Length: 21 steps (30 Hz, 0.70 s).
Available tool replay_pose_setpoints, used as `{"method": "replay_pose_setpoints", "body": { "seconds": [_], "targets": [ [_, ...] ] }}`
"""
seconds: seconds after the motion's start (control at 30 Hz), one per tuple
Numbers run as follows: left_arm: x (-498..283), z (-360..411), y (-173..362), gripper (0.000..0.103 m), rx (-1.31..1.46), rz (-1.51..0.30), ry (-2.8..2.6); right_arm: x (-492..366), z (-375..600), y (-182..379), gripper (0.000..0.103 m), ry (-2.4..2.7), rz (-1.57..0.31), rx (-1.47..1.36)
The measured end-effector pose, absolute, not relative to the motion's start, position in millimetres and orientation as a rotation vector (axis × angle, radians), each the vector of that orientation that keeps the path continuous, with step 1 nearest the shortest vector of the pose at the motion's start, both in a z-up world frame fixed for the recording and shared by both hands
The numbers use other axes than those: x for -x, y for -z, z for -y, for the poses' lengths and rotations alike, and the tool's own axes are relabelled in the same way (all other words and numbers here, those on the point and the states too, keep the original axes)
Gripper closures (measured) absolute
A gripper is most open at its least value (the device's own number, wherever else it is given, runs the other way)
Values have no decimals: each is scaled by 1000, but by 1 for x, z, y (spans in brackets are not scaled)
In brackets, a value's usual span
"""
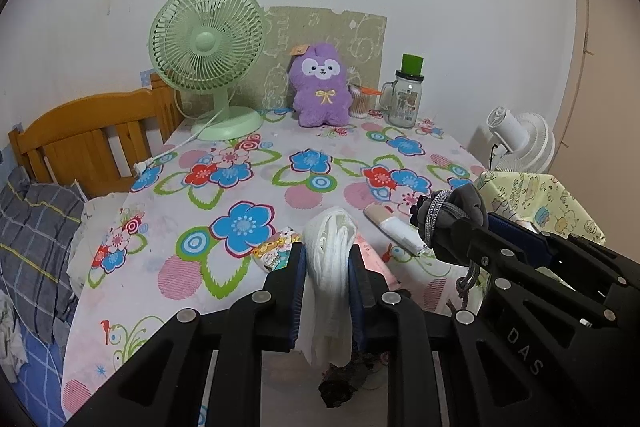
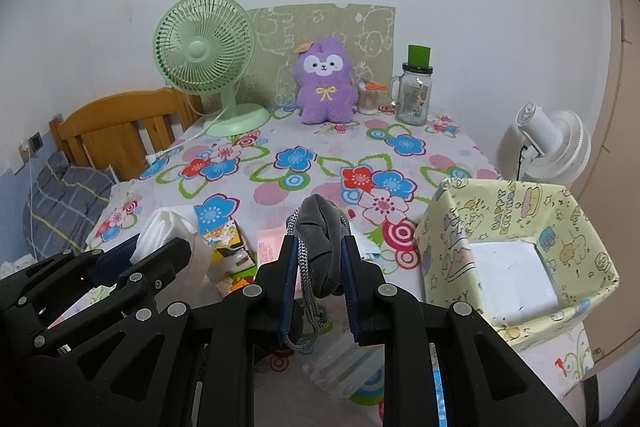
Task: Organize soft objects
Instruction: 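Lift the white cloth and grey sock and carry them toward the yellow-green box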
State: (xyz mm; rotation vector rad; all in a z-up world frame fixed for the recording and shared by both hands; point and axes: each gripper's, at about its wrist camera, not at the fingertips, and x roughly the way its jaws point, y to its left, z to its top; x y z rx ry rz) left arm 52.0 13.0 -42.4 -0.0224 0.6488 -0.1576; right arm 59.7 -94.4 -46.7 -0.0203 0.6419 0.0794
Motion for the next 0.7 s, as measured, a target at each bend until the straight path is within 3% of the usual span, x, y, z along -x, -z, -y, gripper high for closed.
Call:
{"method": "replay_pose_setpoints", "body": {
  "seconds": [0.7],
  "targets": [
    [-56, 20, 21, 90, -6, -639, 204, -56, 126, 23, 78, -31, -619, 8]
  ]
}}
